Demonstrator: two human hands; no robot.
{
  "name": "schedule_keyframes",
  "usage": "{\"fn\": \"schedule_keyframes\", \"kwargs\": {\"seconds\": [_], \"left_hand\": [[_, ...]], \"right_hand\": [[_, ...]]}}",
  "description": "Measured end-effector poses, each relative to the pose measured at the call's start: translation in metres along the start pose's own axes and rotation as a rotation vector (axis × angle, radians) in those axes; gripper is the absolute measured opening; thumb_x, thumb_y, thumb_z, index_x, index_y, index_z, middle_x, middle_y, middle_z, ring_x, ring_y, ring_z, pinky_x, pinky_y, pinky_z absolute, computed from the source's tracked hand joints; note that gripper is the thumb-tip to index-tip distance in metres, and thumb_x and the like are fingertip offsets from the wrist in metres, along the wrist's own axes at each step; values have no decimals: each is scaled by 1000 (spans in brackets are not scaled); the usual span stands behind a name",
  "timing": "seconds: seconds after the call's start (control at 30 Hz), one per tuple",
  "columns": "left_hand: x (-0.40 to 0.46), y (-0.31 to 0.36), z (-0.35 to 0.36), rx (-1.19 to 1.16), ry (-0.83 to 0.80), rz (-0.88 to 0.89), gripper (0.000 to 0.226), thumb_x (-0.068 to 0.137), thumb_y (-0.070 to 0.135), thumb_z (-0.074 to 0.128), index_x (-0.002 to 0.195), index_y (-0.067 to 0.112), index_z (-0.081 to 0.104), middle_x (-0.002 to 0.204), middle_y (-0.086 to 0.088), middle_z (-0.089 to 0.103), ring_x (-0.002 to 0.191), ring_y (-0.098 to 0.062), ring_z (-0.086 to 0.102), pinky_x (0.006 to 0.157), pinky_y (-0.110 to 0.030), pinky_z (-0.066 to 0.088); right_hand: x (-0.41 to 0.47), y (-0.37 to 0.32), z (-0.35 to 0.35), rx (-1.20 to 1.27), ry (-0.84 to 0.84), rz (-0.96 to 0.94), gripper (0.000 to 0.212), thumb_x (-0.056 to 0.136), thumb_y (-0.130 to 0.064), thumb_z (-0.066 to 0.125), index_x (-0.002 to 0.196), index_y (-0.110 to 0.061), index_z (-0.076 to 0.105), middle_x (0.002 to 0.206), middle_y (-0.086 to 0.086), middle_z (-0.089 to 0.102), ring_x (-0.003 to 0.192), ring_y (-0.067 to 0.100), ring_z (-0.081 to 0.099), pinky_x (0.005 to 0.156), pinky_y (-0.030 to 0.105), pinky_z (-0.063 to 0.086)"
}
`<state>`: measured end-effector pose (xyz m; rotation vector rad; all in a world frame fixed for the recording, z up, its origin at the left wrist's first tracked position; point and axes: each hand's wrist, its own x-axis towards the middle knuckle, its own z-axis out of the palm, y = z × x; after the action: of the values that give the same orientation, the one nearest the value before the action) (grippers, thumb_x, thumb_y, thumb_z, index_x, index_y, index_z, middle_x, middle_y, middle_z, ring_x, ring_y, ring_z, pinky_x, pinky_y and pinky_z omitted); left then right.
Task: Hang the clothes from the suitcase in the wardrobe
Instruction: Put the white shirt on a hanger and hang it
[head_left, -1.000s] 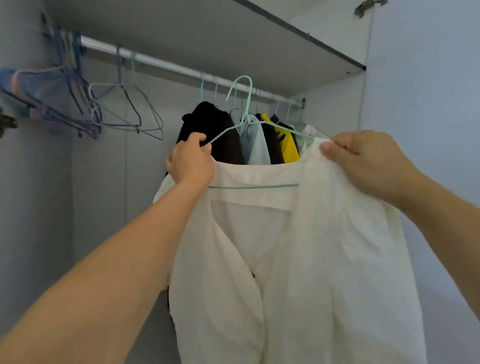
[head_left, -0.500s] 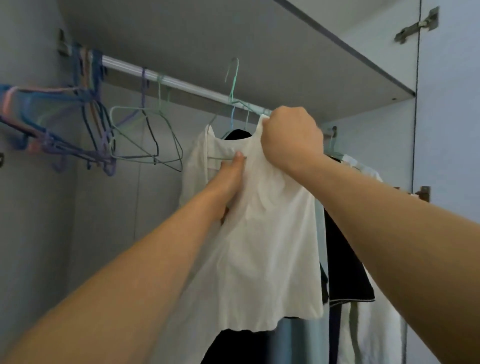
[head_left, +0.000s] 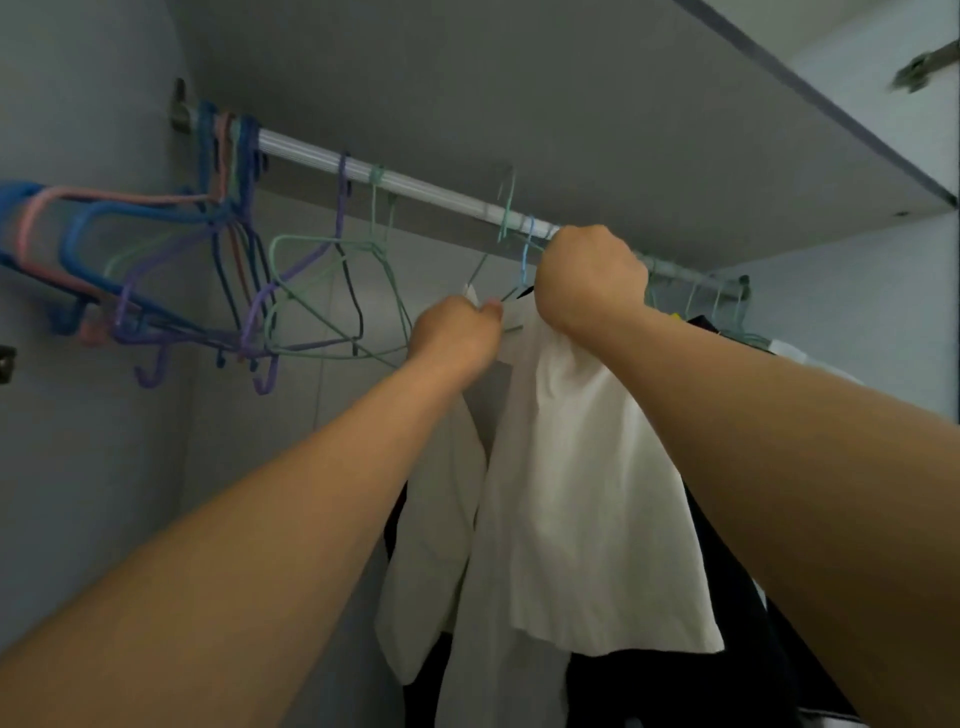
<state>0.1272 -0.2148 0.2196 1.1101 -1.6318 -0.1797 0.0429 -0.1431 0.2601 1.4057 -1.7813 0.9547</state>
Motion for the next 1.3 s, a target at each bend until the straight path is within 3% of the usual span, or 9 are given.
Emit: {"fn": "schedule_keyframes", "kwargs": {"seconds": [0.13,0.23,0.37,0.57,0.67,0.77,0.93,1.1,1.3], "left_hand": [[6,2,-19,47,119,66,30,97,28,48,107,8,67,115,-10,65,109,-29,58,76,-25,38],[1,7,-26,221,210,196,25,96,18,51,115,10,63,122,-8,60,111,-27,56,79,-28,38],[-1,22,-46,716,370,323,34,89,4,49,121,10,60,128,-12,52,119,-32,47,92,-37,36],[8,29,-94,1115,177,-35,51,86,2,51,136,5,45,119,-13,56,112,-32,54,80,-39,38],[2,24,-105,1017,61,-85,28,89,2,52,116,-1,58,91,-10,58,92,-27,61,73,-33,45],[0,19,-99,592,-146,-200,21,94,13,58,103,-5,63,63,-9,60,47,-15,57,44,-21,45],[-3,8,-69,97,-74,-171,49,96,49,48,115,6,60,85,-6,60,68,-19,58,62,-29,49],[-16,8,-57,-322,-219,-216,26,100,23,43,88,10,63,90,-12,65,71,-21,60,59,-28,50],[-22,9,-57,-218,-236,-131,11,94,6,51,94,14,59,85,-11,65,55,-15,57,51,-23,45]], "right_hand": [[6,0,12,0,-81,29,23,93,-4,47,113,-6,59,125,15,56,106,33,58,71,33,37],[2,9,21,-26,-175,48,11,93,-4,46,84,-7,52,94,11,58,66,24,49,67,34,37],[0,24,24,-29,-206,79,29,93,-3,47,65,-8,44,67,6,43,55,19,40,53,29,35],[-8,35,19,-9,-20,-42,26,97,-25,49,76,-10,50,96,9,56,80,27,49,56,27,31],[-17,32,19,-8,101,-163,25,97,-26,47,113,-10,58,115,10,51,109,29,46,79,35,35],[-24,24,21,199,44,-221,32,97,-32,47,119,-12,60,116,9,53,109,27,49,81,34,38],[-39,0,19,694,-256,-140,41,96,-48,48,107,-12,65,107,7,67,103,24,61,90,41,50],[-46,-9,21,1040,-496,-3,47,96,-50,45,109,-8,62,106,12,66,84,21,67,70,35,60],[-39,-3,25,1078,-498,142,36,98,-37,50,94,-4,64,78,9,64,54,14,61,42,15,46]]}}
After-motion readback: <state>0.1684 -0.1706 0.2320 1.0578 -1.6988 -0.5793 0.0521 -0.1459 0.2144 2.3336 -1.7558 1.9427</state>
